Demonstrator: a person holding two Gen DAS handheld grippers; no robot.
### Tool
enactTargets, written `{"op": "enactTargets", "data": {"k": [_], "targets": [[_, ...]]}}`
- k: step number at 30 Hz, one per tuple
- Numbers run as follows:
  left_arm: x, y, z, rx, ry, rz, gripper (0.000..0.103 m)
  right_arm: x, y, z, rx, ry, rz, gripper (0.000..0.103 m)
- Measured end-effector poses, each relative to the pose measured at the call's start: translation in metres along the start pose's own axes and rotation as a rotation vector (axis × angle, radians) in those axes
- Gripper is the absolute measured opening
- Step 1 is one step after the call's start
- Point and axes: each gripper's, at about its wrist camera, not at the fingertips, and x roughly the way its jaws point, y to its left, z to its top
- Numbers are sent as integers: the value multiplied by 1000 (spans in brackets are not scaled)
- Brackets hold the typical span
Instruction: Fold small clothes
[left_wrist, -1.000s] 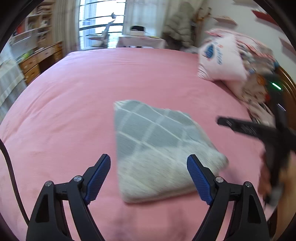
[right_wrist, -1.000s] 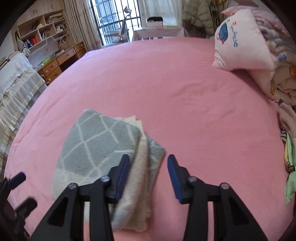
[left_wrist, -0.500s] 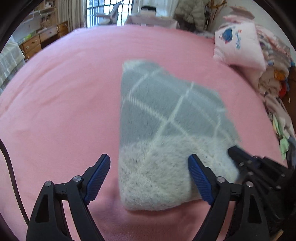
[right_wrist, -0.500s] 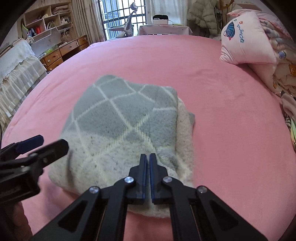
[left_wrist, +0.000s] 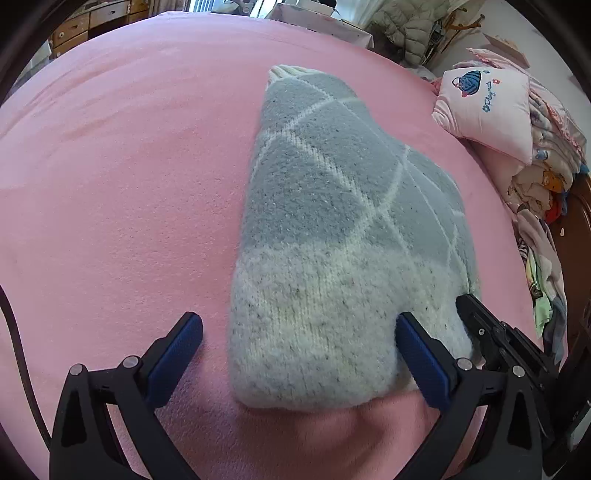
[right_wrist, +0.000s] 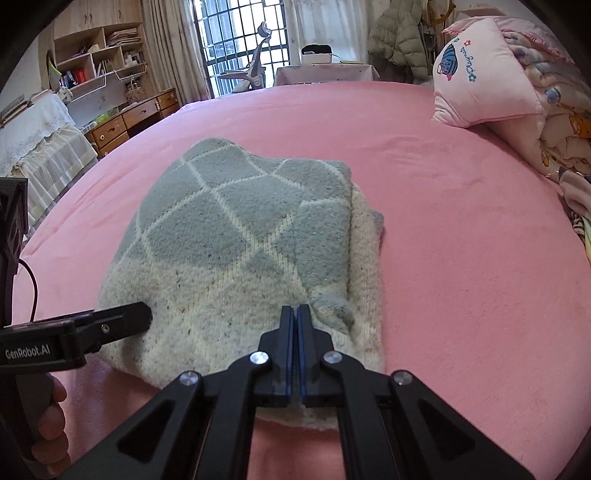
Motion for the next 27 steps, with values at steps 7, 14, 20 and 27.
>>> {"op": "enactTargets", "data": {"k": [7,14,20,27], "targets": [[-18,-9,4,56,9,10,102,-5,-3,18,-9,71,51,2],[-48,-5,24,124,-19,-10,101,-27,-6,43,-19,105,143,43],[-50,2,56,132,-50,-16,101,-34,-17,77,-6,57,66,79],[-1,11,87,38,22,-37,101,24,-37,86,56,214,47,80]]}}
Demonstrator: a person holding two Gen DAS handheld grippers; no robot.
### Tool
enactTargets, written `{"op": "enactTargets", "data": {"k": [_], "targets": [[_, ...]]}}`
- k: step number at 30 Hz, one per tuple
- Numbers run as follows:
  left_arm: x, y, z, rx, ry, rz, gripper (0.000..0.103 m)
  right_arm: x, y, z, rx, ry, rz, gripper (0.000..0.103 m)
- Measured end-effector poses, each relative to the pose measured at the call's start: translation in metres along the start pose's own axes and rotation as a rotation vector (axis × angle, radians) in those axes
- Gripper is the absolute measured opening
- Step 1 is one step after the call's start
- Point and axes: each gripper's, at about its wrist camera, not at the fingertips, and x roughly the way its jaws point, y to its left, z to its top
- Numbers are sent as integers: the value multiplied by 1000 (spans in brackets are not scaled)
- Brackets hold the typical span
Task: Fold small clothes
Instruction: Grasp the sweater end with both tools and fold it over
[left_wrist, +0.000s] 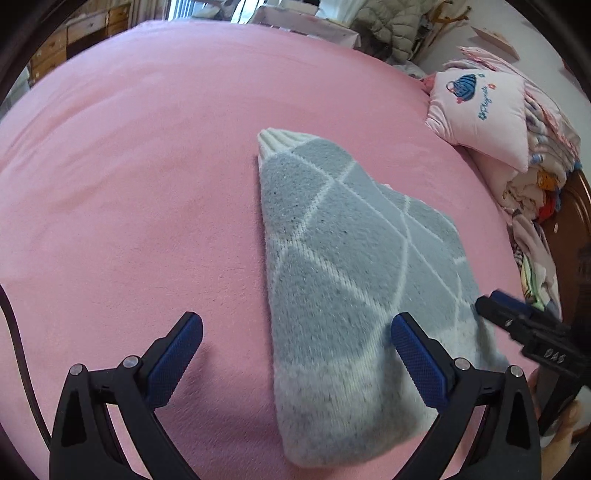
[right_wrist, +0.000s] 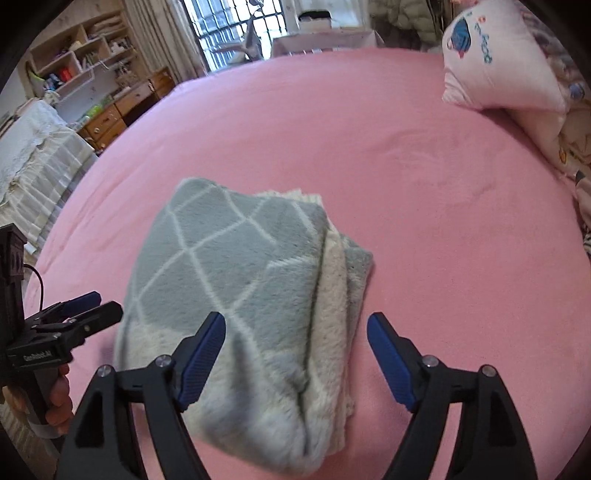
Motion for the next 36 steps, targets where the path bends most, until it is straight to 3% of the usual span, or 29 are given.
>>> {"op": "enactTargets", "data": {"k": [3,5,10,15,18,23,30,36], "targets": [[15,3,4,-50,9,-51,101,26,-17,-1,55,64,57,87],[20,9,2,-74,13,-77,101,39,-32,-4,120,77,89,103],[39,12,4,-117,34,-136,103,63,-46,-9,200,107,232,103],[58,11,3,-146,65,-198,101,75,-42,-11,219,120,293,103],[66,0,2,-126,73,-201,92,76,-35,-14,212,117,339,90],[50,-12,0,-71,26,-159,75,59,-22,-14,157,78,310,64],[16,-18,1,-34,-4,-144,61,29,-6,-13,134,16,260,53],[-29,-7,3,4,-42,-117,58,7,22,-10,112,-1,305,50]]}}
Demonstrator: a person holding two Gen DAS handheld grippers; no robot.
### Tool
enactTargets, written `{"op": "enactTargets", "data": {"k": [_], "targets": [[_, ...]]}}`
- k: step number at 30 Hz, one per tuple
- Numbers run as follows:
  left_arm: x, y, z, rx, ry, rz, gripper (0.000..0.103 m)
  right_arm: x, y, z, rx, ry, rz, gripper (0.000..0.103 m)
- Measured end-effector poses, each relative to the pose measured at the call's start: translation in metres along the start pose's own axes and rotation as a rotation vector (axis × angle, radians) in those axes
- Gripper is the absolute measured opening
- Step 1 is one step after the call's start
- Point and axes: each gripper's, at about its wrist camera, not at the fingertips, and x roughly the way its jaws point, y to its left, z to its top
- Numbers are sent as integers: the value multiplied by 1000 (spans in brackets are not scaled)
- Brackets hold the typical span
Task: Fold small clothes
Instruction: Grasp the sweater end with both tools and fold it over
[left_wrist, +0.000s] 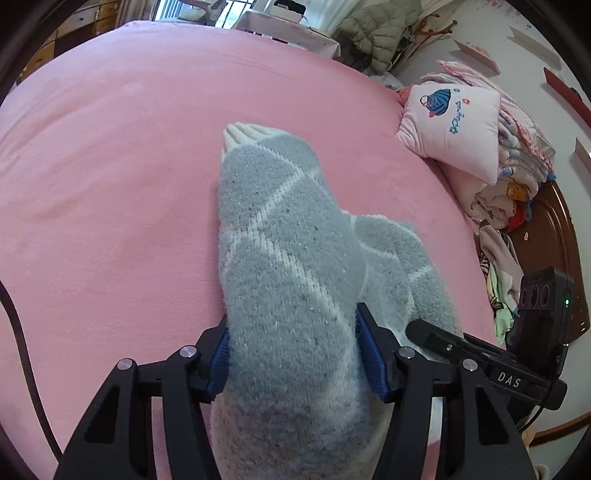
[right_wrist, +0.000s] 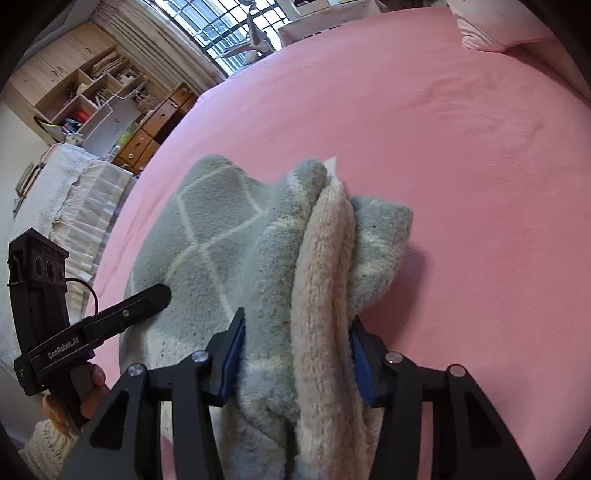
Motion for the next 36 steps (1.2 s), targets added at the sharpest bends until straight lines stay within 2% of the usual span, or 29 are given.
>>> {"op": "enactTargets", "data": {"k": [5,8,12,18,25,31,36], "targets": [[-56,24,8,44,-48,50,58,0,61,6,-72,-21,37,50],[-93,54,21,43,-89,84,58,10,107,18,-119,-41,66,50],[-139,109,52,59,-152,162,58,40,172,37,-139,-61,113,50],[-179,203,94,43,-181,273,58,110,258,56,-116,-60,188,50],[-182,298,119,-20,-186,334,58,193,327,55,-118,-68,191,49],[-151,353,124,-78,-192,335,58,245,340,51,-102,-87,144,49],[-131,378,119,-107,-191,326,59,262,340,41,-96,-113,104,50]]}}
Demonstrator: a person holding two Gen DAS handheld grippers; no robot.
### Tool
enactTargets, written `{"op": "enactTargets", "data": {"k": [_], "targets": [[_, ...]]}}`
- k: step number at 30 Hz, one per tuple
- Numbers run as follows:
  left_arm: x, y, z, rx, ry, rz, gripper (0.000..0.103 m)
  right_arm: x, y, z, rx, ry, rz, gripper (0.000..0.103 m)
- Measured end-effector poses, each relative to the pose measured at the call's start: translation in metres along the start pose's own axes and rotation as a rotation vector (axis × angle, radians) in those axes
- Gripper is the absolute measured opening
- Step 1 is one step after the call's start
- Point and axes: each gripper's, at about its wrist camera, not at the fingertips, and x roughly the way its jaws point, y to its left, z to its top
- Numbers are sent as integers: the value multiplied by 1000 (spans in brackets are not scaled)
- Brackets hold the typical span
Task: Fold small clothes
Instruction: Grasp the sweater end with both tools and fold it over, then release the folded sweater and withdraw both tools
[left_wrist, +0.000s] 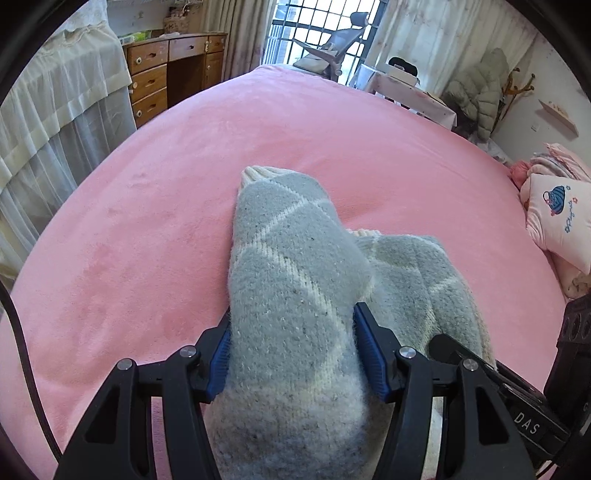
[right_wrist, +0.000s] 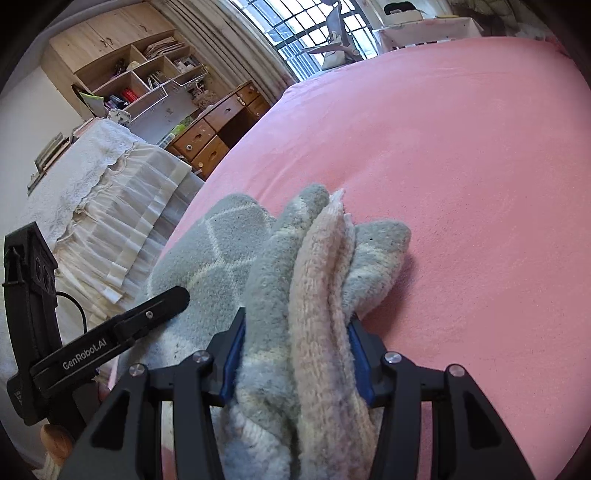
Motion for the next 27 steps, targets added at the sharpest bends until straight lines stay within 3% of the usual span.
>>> {"op": "enactTargets", "data": {"k": [5,8,12,15,18,23,27], "targets": [[7,12,-13,0,27,3,67,12,-2,-10,-28,61,-47,56],[2,-1,-20,76,7,94,74,12,-5,-12,-43,85,-49,63],[-13,-27,-30,178,7,172,81,-3,-2,-9,-70,107,-70,65],[-32,-52,-40,263,-10,211,83,-30,7,-6,-89,82,-74,65],[-57,-75,-54,321,-46,226,93,-64,20,-6,-116,45,-82,65],[-99,-113,-70,401,-70,240,94,-117,32,-9,-135,19,-117,66],[-133,-139,-82,393,-69,224,94,-159,40,-12,-158,-8,-169,66]]}}
